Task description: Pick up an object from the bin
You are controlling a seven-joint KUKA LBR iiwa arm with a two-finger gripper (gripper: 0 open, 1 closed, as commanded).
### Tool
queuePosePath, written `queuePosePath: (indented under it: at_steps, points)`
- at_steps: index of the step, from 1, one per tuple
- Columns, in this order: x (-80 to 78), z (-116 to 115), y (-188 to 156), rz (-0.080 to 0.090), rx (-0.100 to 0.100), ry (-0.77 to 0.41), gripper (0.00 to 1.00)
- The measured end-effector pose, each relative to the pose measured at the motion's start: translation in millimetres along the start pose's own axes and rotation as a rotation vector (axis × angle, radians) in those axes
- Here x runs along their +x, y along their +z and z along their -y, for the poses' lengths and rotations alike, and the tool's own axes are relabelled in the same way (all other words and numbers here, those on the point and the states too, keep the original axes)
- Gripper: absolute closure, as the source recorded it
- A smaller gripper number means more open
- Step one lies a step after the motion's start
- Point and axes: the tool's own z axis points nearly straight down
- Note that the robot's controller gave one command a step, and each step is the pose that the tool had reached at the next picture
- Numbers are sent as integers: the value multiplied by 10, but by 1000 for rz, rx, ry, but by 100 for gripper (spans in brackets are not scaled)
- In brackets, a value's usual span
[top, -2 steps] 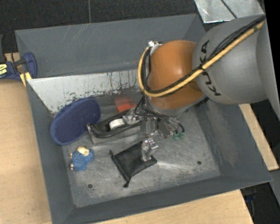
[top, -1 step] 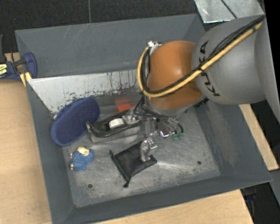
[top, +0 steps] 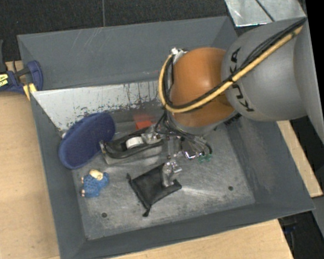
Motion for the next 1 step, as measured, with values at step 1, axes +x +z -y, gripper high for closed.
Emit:
queuePosePath:
  at_steps: [1]
  points:
    - [2,-5,4,-1,-1,6,0]
